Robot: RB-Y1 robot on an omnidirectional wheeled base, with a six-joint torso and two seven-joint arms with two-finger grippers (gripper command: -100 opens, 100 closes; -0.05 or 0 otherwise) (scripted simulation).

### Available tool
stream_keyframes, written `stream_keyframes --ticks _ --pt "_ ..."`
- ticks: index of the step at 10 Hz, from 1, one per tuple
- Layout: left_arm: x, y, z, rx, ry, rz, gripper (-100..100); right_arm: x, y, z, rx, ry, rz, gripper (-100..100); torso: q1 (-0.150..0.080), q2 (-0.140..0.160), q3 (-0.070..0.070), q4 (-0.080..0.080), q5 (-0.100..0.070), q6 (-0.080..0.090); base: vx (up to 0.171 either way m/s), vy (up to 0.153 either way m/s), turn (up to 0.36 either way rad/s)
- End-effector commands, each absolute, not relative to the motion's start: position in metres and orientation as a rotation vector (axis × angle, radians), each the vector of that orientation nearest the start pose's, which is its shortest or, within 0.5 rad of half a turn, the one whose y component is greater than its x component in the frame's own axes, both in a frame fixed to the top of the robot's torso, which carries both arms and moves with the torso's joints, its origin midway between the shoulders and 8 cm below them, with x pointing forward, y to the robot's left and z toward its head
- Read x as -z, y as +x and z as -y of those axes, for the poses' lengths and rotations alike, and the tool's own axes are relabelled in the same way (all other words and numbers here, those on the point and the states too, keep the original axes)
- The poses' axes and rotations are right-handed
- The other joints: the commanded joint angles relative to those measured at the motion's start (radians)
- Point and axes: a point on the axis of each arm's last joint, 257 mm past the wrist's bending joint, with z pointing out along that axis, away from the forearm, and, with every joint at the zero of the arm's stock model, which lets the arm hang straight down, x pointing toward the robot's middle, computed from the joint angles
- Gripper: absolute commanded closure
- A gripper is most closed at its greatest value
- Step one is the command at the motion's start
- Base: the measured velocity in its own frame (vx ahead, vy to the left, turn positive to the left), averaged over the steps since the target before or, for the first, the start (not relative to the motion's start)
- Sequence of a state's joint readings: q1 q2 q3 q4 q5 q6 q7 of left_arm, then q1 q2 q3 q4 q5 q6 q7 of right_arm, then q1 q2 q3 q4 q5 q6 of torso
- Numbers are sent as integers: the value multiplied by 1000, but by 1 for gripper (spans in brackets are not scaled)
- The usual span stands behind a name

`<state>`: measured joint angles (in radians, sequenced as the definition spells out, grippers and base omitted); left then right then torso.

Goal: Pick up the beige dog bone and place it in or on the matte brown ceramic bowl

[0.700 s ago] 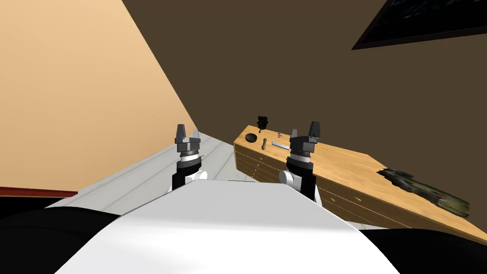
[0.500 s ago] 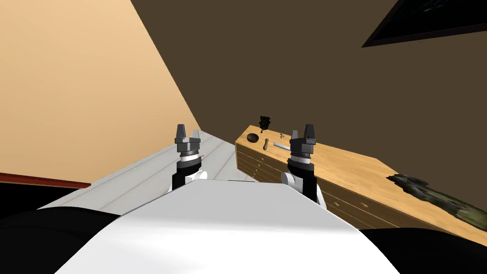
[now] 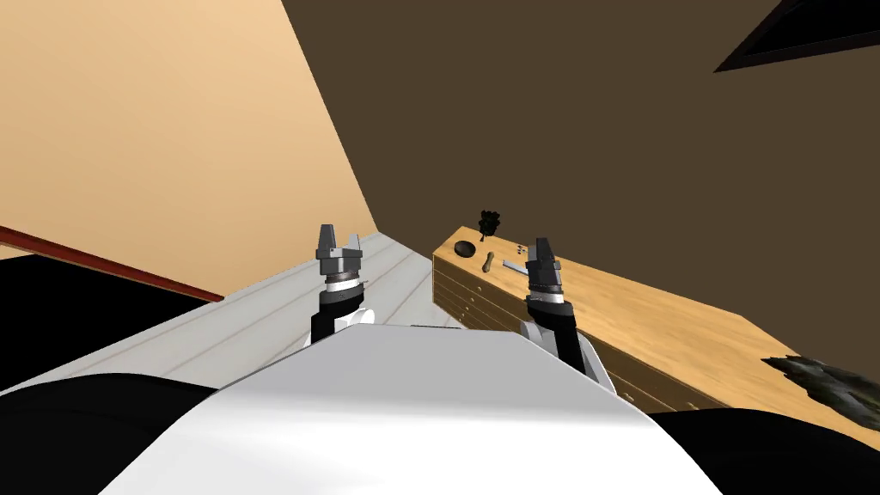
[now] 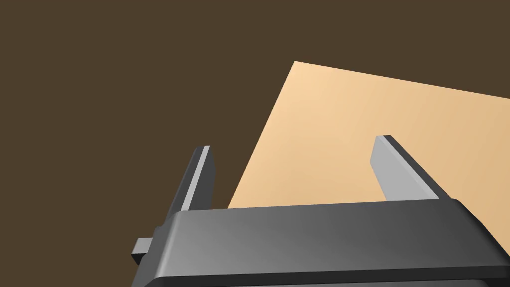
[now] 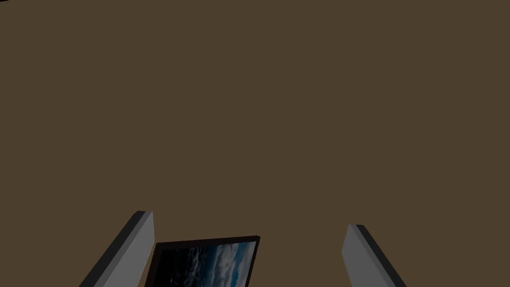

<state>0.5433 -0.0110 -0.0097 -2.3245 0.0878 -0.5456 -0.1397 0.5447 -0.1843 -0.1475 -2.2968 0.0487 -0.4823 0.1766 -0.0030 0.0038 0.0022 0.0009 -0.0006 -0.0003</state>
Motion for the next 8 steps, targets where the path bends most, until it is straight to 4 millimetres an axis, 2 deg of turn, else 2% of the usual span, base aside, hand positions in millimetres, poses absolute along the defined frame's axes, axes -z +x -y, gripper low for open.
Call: stream_keyframes --ticks 1,4,5,7,8 --pt "-39 322 -290 1229 -632 -547 0 -3 334 311 -859 355 -912 -100 0 0 0 0 0 0 -68 -31 337" --pt "-39 322 -290 1229 -632 -547 0 36 326 327 -685 227 -1073 -100 0 0 0 0 0 0 -67 -26 367" --pt "-39 322 -290 1229 -632 -547 0 36 327 326 -686 216 -1079 -100 0 0 0 0 0 0 -42 -21 135" --pt "-39 322 -290 1229 -632 -547 0 65 318 340 -565 112 -1193 -100 1 -2 -1 0 0 0 -38 -10 328" --pt "-39 322 -290 1229 -632 -547 0 65 319 339 -565 105 -1196 -100 0 -2 -1 0 0 0 -35 -22 190"
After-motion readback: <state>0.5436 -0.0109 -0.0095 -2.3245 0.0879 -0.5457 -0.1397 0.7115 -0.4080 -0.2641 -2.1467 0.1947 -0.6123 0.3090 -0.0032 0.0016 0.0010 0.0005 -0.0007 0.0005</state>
